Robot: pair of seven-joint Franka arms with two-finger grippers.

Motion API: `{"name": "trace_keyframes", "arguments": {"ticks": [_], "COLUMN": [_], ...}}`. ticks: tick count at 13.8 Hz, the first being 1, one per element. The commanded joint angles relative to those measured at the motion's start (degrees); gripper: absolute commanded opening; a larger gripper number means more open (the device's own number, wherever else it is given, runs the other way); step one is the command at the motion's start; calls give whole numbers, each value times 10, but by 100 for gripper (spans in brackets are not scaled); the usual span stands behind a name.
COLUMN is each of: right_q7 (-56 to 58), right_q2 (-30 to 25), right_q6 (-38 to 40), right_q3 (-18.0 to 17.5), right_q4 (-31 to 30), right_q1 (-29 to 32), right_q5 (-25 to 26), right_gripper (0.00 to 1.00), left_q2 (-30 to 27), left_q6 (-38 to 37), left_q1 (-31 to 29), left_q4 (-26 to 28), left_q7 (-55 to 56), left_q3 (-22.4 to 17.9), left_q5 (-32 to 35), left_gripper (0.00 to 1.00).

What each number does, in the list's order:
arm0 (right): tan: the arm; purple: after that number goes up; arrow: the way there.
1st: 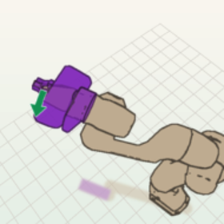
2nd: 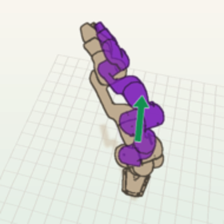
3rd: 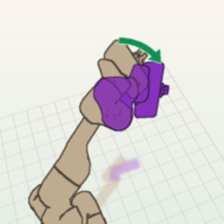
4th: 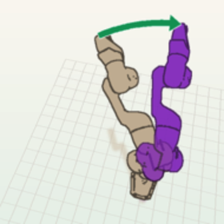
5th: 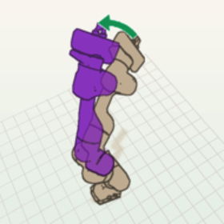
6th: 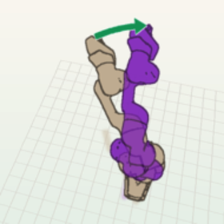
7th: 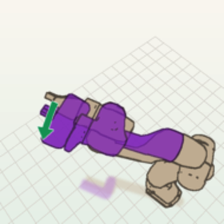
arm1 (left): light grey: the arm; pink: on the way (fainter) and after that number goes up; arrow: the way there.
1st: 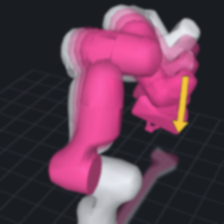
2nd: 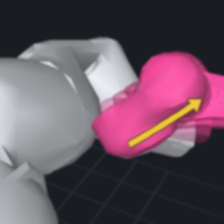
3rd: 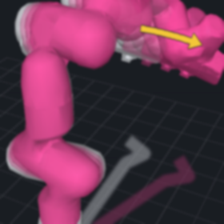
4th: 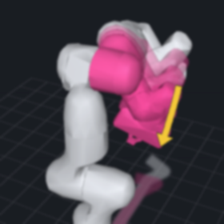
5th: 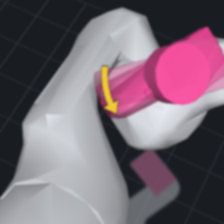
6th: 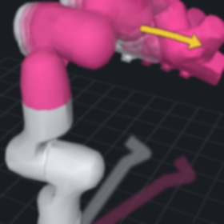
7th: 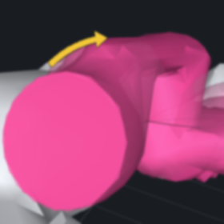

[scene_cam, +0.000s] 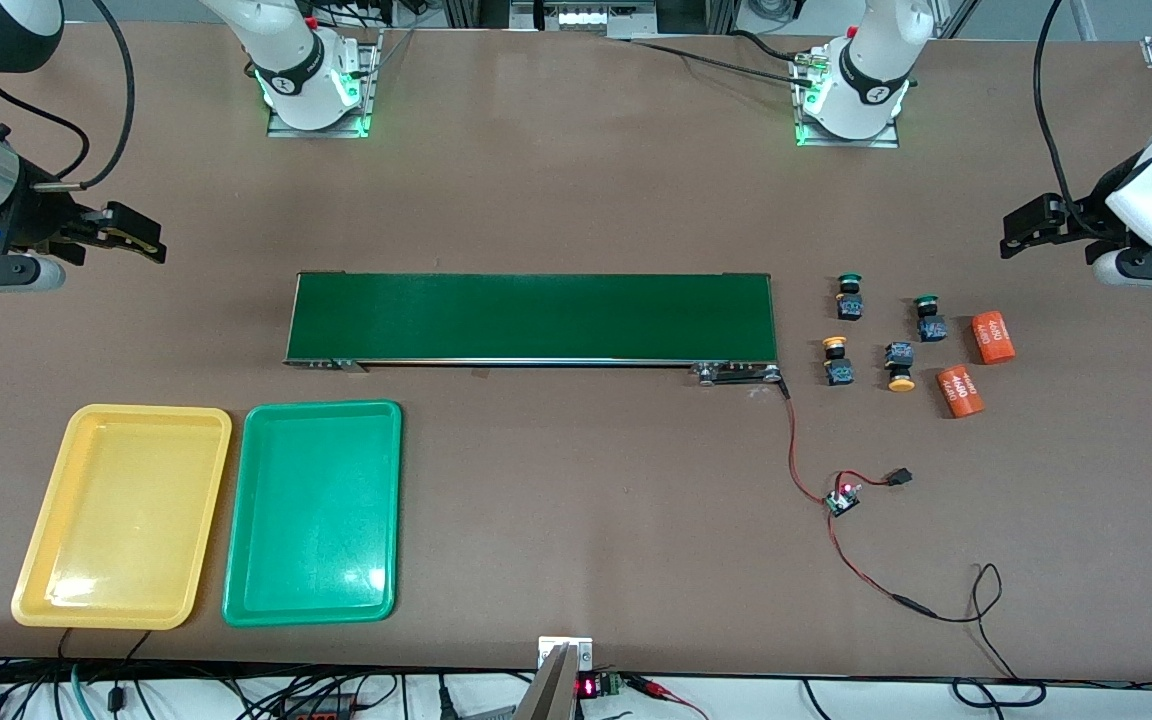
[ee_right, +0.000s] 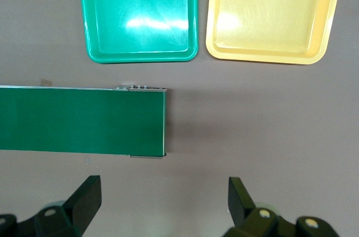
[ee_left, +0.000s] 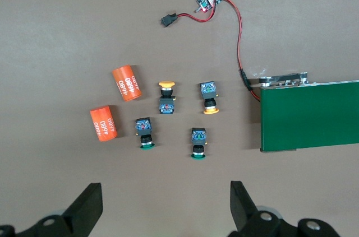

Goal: Sort buttons by color to trays

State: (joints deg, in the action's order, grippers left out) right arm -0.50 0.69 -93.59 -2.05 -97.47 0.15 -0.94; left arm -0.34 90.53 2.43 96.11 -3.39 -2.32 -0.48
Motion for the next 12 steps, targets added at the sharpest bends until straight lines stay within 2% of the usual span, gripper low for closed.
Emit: {"name": "trace_keyframes", "arguments": {"ticks": [1,12], "right_q7": [-8,-8], "right_q2": [-5,-3], "right_q6": [9,10], "right_q3": [-1,2], "right_q4": [3,3], "right_q1": [2,5], "right_q5": [1,1], "right_gripper": [100,100], "left_q2": [-5,4], "left_q6": [-7,-17], "left_q1": [5,-4], "left_q4": [-1,-6], "left_q7": [2,4], "left_q3": [-4,2], "left_q5": [12,12], "left_gripper": [100,100]}}
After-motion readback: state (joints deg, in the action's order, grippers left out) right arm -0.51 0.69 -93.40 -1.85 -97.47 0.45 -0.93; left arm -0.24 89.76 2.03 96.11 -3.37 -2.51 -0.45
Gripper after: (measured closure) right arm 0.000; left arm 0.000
